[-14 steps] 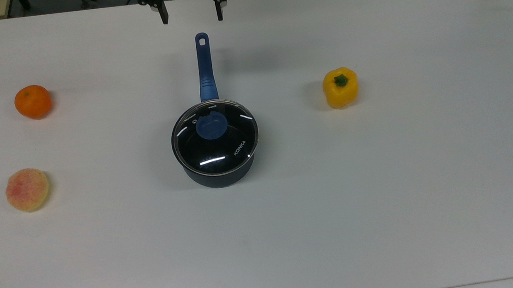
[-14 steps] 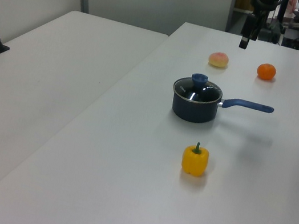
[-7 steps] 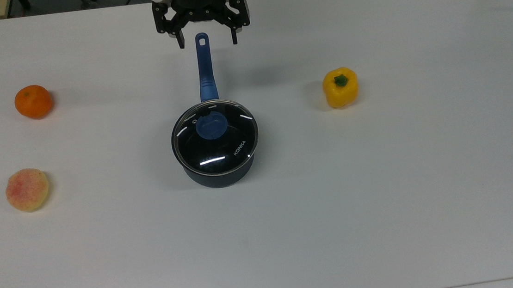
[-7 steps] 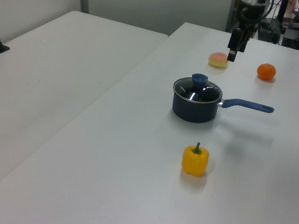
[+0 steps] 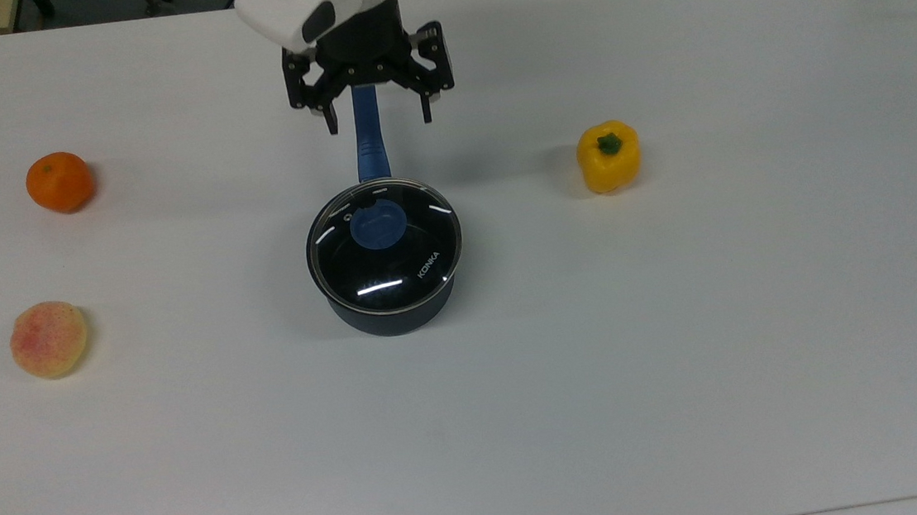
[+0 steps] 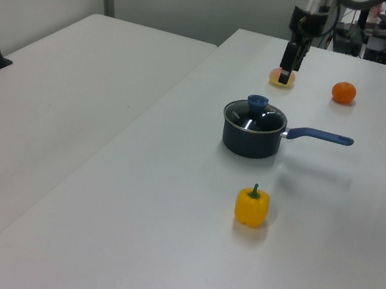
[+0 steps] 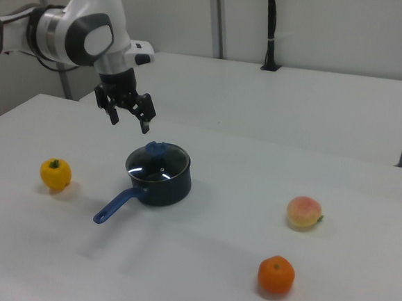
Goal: Open lid
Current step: 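Move the open gripper over the saucepan and lower toward the blue knob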
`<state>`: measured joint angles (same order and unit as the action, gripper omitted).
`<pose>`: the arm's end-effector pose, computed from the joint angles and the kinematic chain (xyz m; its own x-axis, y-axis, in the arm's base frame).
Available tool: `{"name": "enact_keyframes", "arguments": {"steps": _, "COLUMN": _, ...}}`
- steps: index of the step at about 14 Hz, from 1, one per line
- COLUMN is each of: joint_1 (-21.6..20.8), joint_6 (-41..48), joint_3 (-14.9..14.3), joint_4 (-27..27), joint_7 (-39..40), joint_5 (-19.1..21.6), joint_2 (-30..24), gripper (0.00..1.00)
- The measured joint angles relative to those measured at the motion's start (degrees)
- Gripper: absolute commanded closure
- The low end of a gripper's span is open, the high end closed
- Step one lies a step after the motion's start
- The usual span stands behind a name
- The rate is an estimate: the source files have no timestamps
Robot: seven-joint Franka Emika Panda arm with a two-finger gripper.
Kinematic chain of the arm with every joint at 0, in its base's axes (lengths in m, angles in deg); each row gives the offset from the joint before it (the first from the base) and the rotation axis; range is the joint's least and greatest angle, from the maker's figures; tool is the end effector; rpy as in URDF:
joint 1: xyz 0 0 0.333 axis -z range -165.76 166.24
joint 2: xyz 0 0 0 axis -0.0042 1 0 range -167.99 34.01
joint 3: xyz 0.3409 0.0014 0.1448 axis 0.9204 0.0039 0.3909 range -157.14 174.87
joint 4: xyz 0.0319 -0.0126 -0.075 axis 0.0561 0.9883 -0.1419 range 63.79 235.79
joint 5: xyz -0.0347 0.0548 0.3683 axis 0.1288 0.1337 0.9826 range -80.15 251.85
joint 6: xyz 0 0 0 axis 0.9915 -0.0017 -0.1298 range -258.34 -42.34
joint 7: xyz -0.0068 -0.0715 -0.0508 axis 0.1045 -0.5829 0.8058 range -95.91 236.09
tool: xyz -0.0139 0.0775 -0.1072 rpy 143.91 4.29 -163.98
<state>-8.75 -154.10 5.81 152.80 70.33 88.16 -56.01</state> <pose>0.6243 0.0714 0.5513 0.9885 0.0949 0.1181 0.0989 -0.9947 -0.0285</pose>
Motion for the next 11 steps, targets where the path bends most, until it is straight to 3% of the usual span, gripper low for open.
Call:
{"name": "enact_keyframes", "arguments": {"steps": 6, "joint_1": 0.2, "joint_6": -8.0, "joint_3": -0.2, "joint_4": -0.1, "joint_7": 4.9, "joint_5": -0.1, "joint_2": 5.3, "gripper": 0.0}}
{"name": "enact_keyframes", "arguments": {"steps": 11, "joint_1": 1.0, "joint_6": -10.6, "joint_3": -0.2, "joint_4": -0.1, "joint_7": 5.9, "joint_5": -3.3, "joint_2": 7.8, "gripper": 0.0}}
